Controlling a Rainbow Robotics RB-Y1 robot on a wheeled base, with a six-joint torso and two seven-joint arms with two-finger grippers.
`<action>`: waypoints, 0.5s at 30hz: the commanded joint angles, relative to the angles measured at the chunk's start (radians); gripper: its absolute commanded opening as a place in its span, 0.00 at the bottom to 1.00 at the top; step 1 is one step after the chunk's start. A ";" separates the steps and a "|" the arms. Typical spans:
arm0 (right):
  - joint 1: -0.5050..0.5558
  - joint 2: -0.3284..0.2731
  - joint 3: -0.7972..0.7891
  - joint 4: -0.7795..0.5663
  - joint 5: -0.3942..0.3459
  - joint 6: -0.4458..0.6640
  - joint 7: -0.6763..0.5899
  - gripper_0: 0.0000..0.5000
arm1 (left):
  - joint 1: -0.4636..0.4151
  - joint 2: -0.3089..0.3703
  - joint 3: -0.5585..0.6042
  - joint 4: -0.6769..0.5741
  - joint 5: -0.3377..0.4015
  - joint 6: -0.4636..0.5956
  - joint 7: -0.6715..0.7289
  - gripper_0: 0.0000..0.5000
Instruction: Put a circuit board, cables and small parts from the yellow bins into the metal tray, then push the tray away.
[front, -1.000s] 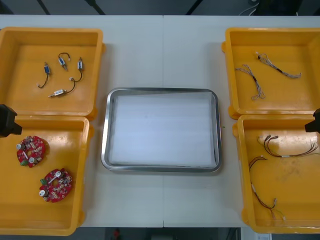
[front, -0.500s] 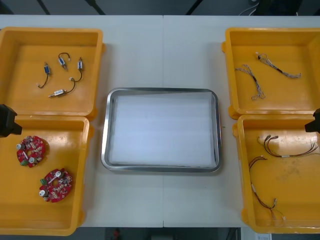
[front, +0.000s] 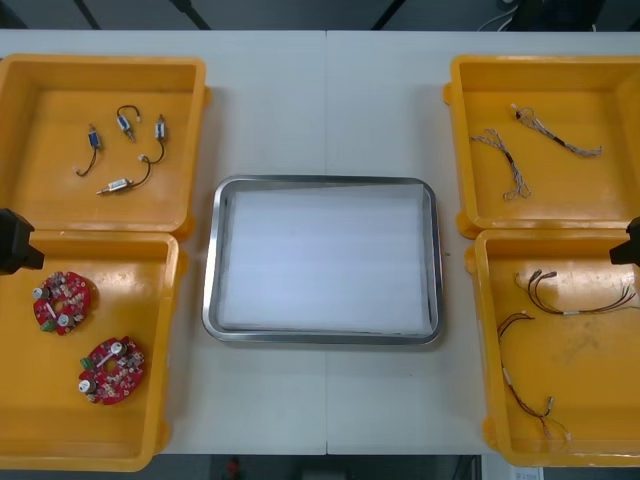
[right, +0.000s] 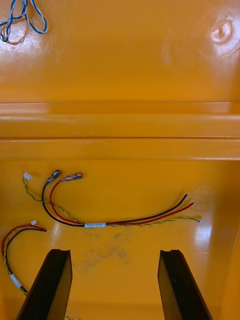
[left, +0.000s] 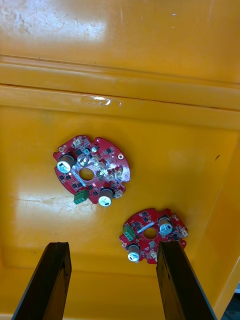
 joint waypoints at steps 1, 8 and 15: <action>0.012 0.004 -0.030 -0.018 0.008 -0.005 -0.018 1.00 | 0.013 0.047 0.029 -0.008 -0.002 -0.005 0.005 1.00; 0.012 0.004 -0.030 -0.018 0.008 -0.005 -0.018 1.00 | 0.013 0.047 0.029 -0.008 -0.002 -0.005 0.005 1.00; 0.012 0.004 -0.030 -0.018 0.008 -0.005 -0.018 1.00 | 0.013 0.047 0.029 -0.008 -0.002 -0.005 0.005 1.00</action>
